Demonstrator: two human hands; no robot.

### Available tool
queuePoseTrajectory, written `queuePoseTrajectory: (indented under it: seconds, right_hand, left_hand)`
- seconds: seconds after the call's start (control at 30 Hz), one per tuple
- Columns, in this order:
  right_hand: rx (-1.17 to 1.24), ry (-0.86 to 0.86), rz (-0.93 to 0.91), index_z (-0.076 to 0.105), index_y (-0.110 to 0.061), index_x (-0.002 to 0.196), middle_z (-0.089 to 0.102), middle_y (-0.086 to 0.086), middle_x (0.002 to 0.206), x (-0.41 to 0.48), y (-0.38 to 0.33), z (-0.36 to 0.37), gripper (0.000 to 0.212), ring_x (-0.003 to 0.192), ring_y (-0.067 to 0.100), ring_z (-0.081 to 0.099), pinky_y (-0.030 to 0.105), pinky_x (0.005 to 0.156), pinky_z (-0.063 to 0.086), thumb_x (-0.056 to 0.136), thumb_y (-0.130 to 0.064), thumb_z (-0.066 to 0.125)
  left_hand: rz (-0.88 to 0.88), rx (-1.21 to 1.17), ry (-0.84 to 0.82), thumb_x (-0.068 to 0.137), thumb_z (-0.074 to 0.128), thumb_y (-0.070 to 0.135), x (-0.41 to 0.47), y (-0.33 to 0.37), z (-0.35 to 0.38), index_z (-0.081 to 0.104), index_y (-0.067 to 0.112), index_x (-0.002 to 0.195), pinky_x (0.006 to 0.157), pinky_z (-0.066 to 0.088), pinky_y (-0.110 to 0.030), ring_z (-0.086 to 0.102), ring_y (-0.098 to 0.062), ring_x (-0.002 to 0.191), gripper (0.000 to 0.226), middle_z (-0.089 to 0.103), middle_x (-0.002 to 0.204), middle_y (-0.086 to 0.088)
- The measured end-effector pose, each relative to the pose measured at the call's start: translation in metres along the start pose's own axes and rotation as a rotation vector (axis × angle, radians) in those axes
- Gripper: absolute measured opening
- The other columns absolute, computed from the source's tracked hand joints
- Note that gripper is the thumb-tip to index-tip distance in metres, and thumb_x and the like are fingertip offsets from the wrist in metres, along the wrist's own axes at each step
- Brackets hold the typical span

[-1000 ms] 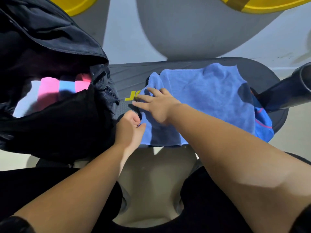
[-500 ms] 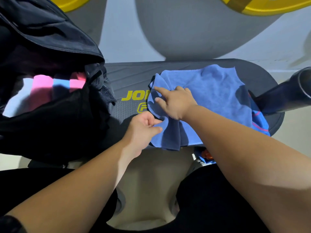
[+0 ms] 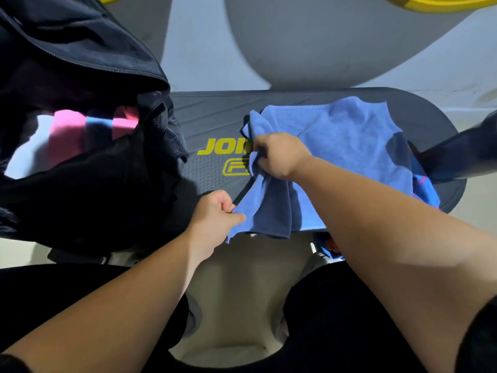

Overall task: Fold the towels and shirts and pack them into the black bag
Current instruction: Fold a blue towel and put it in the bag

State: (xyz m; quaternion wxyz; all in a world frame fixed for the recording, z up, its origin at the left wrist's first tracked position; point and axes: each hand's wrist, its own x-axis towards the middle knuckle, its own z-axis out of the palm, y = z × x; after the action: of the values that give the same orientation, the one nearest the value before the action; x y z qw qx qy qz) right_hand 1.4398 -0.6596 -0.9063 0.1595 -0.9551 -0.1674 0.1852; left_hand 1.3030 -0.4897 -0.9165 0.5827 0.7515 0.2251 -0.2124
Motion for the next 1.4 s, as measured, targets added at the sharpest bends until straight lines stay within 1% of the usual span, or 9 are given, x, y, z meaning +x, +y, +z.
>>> queuePoseTrajectory:
  seconds: [0.07, 0.2, 0.3, 0.47, 0.63, 0.83, 0.97, 1.1, 1.4]
  right_hand:
    - [0.306, 0.113, 0.149, 0.066, -0.019, 0.090, 0.065, -0.002, 0.081, -0.005, 0.003, -0.004, 0.014, 0.082, 0.019, 0.060, 0.029, 0.068, 0.046, 0.081, -0.029, 0.063]
    - [0.712, 0.286, 0.384, 0.051, -0.016, 0.070, 0.048, -0.004, 0.060, -0.015, 0.017, -0.018, 0.047, 0.055, 0.011, 0.042, 0.024, 0.052, 0.038, 0.062, -0.045, 0.088]
    - [0.551, 0.246, 0.441, 0.048, -0.019, 0.073, 0.053, -0.006, 0.066, -0.026, 0.032, -0.023, 0.046, 0.061, 0.015, 0.049, 0.026, 0.051, 0.039, 0.059, -0.029, 0.090]
    - [0.402, 0.252, 0.456, 0.059, -0.019, 0.103, 0.063, 0.000, 0.085, -0.032, 0.045, -0.028, 0.030, 0.082, 0.024, 0.061, 0.029, 0.060, 0.044, 0.075, -0.007, 0.063]
    - [0.279, 0.320, 0.451, 0.070, -0.012, 0.083, 0.069, 0.004, 0.078, -0.029, 0.036, -0.046, 0.013, 0.077, 0.024, 0.061, 0.032, 0.067, 0.051, 0.084, -0.020, 0.060]
    - [1.161, 0.195, 0.424, 0.048, -0.015, 0.082, 0.056, 0.013, 0.062, 0.005, -0.023, -0.050, 0.012, 0.051, 0.023, 0.054, 0.039, 0.061, 0.058, 0.092, -0.020, 0.051]
    - [1.427, 0.063, 0.333, 0.048, -0.012, 0.099, 0.051, 0.011, 0.077, 0.020, -0.085, -0.056, 0.004, 0.061, 0.023, 0.054, 0.043, 0.073, 0.061, 0.100, -0.016, 0.049]
    - [1.579, -0.069, 0.267, 0.046, -0.015, 0.088, 0.056, 0.006, 0.073, 0.024, -0.109, -0.065, 0.016, 0.061, 0.023, 0.060, 0.042, 0.077, 0.058, 0.104, -0.014, 0.043]
    - [1.195, 0.124, 0.295, 0.051, -0.017, 0.087, 0.055, 0.012, 0.085, 0.001, 0.002, -0.098, 0.010, 0.074, 0.024, 0.050, 0.033, 0.063, 0.046, 0.096, -0.015, 0.054]
  left_hand:
    - [0.016, 0.000, -0.017, 0.070, 0.073, -0.004, 0.001, 0.001, 0.000, 0.035, 0.019, 0.063, 0.061, 0.031, -0.030, 0.034, -0.018, 0.066, 0.045, 0.040, 0.069, -0.008]
    - [0.061, -0.017, -0.062, 0.074, 0.071, -0.006, -0.001, 0.010, 0.004, 0.034, 0.020, 0.062, 0.051, 0.029, -0.027, 0.035, -0.019, 0.063, 0.047, 0.044, 0.068, -0.009]
    - [0.111, -0.016, -0.095, 0.072, 0.069, -0.006, -0.002, 0.016, 0.006, 0.032, 0.021, 0.061, 0.061, 0.027, -0.033, 0.038, -0.019, 0.067, 0.048, 0.048, 0.067, -0.005]
    - [0.187, 0.078, -0.096, 0.072, 0.069, -0.010, -0.006, 0.030, 0.005, 0.033, 0.020, 0.062, 0.063, 0.029, -0.029, 0.039, -0.017, 0.067, 0.048, 0.045, 0.066, -0.002]
    - [0.299, 0.282, -0.015, 0.068, 0.072, -0.008, -0.011, 0.054, -0.013, 0.036, 0.020, 0.060, 0.059, 0.034, -0.029, 0.040, -0.016, 0.057, 0.047, 0.049, 0.065, -0.007]
    - [0.394, 0.600, 0.248, 0.064, 0.070, 0.004, -0.045, 0.086, -0.062, 0.039, 0.013, 0.062, 0.054, 0.038, -0.034, 0.041, -0.017, 0.056, 0.032, 0.058, 0.063, -0.006]
    - [0.456, 0.718, 0.386, 0.064, 0.070, 0.002, -0.070, 0.098, -0.088, 0.037, 0.010, 0.063, 0.052, 0.033, -0.032, 0.034, -0.019, 0.055, 0.034, 0.050, 0.059, -0.010]
    - [0.433, 0.701, 0.386, 0.066, 0.069, 0.001, -0.084, 0.106, -0.085, 0.038, 0.011, 0.065, 0.051, 0.032, -0.031, 0.029, -0.015, 0.053, 0.033, 0.048, 0.059, -0.009]
    - [0.461, 0.435, 0.001, 0.069, 0.071, -0.004, -0.039, 0.107, 0.026, 0.035, 0.023, 0.066, 0.046, 0.031, -0.016, 0.031, -0.013, 0.053, 0.045, 0.053, 0.072, -0.018]
